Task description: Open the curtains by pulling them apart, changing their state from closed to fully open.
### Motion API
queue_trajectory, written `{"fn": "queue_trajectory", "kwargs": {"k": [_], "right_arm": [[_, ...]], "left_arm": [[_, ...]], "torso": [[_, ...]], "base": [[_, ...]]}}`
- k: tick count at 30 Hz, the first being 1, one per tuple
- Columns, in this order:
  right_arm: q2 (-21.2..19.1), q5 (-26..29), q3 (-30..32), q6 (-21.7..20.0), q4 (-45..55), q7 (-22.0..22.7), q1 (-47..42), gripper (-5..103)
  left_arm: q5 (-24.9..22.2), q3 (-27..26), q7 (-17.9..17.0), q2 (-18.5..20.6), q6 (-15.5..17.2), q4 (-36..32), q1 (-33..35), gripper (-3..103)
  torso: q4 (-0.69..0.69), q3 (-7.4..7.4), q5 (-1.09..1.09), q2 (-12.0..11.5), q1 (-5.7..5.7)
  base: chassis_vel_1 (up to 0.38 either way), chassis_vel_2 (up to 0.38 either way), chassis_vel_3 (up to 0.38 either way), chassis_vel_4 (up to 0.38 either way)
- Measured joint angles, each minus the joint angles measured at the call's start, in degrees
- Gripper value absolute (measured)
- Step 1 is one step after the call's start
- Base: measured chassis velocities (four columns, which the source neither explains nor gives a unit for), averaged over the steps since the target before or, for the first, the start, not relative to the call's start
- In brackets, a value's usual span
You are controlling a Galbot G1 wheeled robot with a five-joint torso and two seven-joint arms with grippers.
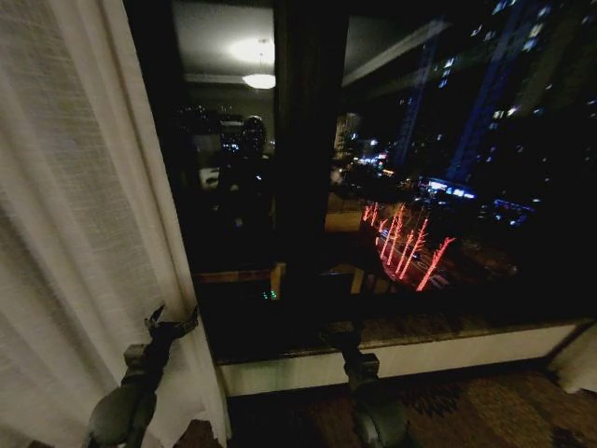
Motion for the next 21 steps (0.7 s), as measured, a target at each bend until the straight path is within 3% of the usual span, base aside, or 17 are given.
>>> {"fn": "queue_trajectory", "kwargs": {"k": [2,7,9,12,17,21], "right_arm": [[-0.09,0.04,0.27,0.01,0.13,-0.01,-0.08,100],[-0.38,0.12,1.36,0.02,0.88,-0.03,-0.15,100],[-0.37,0.13,1.60,0.02,1.13,-0.04,-0.12,100],[-0.24,0.13,1.64,0.03,1.26,-0.04,-0.11,100],[0.39,0.13,1.23,0.09,1.57,-0.04,-0.21,100],[0.72,0.04,0.63,0.09,2.08,-0.04,-0.28,100]], "left_arm": [[-0.79,0.13,0.25,0.39,0.33,0.24,-0.43,103],[-3.09,1.28,1.66,1.05,0.89,0.68,-1.57,90],[-3.87,1.91,2.23,1.02,1.15,0.67,-1.90,80],[-4.10,2.11,2.29,0.93,1.28,0.59,-1.95,75],[-4.43,1.62,2.29,0.77,1.37,-0.25,-1.60,47],[-4.60,1.10,2.27,0.68,1.37,-0.90,-1.01,36]], "torso": [[0.00,0.00,0.00,0.00,0.00],[0.00,0.00,0.00,0.00,-0.01],[0.00,0.00,0.00,0.01,0.00],[0.00,0.00,0.00,0.00,0.00],[0.00,0.00,0.01,0.00,0.00],[0.00,0.00,0.00,0.00,0.00]], "base": [[0.000,0.000,0.000,0.000],[0.000,0.000,0.000,0.000],[0.000,0.000,0.000,0.000],[0.000,0.000,0.000,0.000],[0.000,0.000,0.000,0.000],[0.000,0.000,0.000,0.000]]}}
